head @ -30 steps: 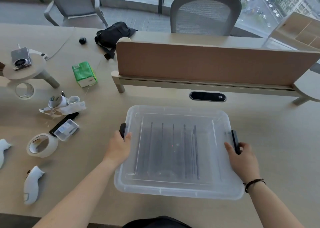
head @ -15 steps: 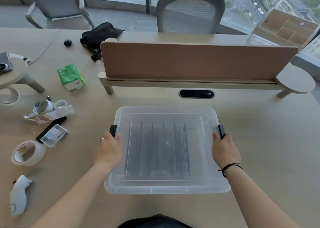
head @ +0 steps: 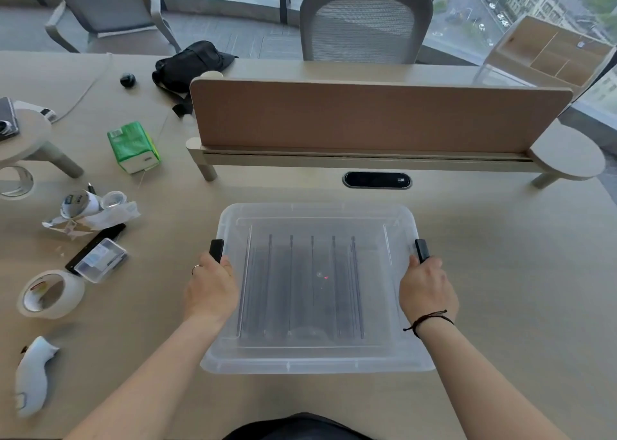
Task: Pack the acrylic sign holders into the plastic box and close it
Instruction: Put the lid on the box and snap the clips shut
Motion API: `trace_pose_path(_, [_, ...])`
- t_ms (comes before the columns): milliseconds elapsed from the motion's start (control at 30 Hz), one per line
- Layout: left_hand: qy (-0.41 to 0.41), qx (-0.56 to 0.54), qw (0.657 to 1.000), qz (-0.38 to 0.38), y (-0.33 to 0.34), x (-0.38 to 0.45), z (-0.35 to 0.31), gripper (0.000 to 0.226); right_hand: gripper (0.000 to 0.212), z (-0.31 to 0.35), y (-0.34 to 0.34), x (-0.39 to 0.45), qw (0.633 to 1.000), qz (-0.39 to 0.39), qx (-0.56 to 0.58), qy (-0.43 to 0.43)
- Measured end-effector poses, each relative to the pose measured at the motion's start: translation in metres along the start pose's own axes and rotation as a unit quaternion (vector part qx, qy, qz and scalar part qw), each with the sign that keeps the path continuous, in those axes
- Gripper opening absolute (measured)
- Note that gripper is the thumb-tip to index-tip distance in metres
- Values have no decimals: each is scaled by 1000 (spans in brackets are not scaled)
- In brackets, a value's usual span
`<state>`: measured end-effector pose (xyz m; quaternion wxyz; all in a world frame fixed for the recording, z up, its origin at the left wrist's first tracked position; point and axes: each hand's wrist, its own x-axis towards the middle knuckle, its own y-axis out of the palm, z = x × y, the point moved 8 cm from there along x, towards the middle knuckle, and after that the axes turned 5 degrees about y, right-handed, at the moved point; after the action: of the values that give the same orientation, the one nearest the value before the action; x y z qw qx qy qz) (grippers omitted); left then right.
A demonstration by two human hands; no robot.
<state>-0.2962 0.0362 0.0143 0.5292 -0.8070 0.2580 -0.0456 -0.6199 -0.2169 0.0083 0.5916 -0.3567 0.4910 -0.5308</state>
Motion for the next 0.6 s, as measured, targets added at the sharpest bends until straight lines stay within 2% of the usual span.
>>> trace_pose_path(100, [-2, 10, 1000, -7, 0, 0, 0, 40, 37, 4, -1, -5, 1000, -14, -7, -13])
trace_pose_path(200, [-1, 12, 1000, -11, 0, 0, -1, 40, 38, 1, 2, -4, 1000, 6, 28, 2])
trace_pose_path(433, [-1, 55, 998, 0, 2, -3, -5, 58, 56, 1, 6, -5, 1000, 1, 28, -4])
trace_pose_path(533, [11, 59, 998, 19, 2, -5, -7, 68, 61, 4, 5, -7, 999, 3, 5, -31])
trace_pose_path(600, [47, 95, 994, 11, 2, -6, -11, 71, 63, 9, 0, -12, 997, -22, -16, -71])
